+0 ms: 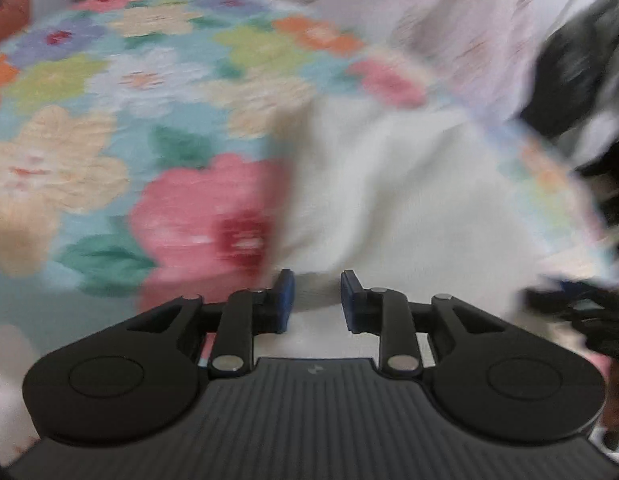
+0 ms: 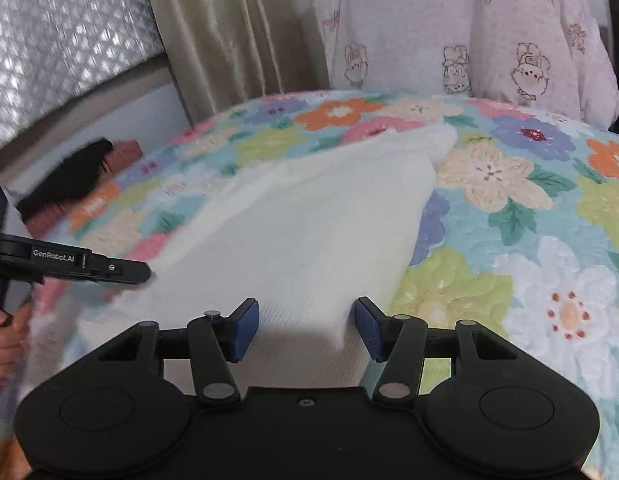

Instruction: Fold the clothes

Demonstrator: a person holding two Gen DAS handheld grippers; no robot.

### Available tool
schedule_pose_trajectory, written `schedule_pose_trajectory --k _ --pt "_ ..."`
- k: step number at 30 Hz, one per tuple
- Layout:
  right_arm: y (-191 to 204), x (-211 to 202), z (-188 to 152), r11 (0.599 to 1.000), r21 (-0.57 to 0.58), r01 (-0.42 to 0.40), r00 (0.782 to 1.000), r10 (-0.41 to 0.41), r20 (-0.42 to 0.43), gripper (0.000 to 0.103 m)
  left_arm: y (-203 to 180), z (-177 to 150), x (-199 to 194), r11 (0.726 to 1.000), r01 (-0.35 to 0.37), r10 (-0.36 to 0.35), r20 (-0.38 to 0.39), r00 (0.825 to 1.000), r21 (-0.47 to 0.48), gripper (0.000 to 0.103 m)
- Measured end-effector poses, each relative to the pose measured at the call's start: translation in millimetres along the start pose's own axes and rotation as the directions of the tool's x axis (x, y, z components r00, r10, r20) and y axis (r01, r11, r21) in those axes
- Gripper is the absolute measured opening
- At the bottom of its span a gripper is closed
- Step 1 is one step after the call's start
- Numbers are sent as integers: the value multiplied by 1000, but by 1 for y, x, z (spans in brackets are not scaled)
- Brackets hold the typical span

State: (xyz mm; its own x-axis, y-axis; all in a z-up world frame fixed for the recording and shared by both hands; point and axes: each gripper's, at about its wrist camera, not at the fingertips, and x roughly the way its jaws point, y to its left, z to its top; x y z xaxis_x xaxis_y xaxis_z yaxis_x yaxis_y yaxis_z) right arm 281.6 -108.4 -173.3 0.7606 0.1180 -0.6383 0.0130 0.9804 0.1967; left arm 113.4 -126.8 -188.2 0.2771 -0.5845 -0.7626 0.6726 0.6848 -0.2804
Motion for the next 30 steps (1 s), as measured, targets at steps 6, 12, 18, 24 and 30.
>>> schedule_pose_trajectory --k 6,12,18,24,30 --pt "-34 2 -10 989 141 -54 998 59 -33 77 20 1 8 998 -6 5 -3 1000 -61 46" --pt "-84 1 -19 863 442 -245 962 272 2 79 47 0 3 949 265 -269 0 963 -170 59" --pt "-99 33 -31 698 629 -343 912 406 46 80 38 -16 22 924 315 -331 -41 943 -217 69" --pt "-58 40 -16 834 456 -312 934 357 -13 49 9 -4 7 958 259 -265 -34 964 -123 16" --pt "-53 15 -3 706 567 -426 876 479 61 41 -14 27 -50 984 177 -177 115 978 4 15"
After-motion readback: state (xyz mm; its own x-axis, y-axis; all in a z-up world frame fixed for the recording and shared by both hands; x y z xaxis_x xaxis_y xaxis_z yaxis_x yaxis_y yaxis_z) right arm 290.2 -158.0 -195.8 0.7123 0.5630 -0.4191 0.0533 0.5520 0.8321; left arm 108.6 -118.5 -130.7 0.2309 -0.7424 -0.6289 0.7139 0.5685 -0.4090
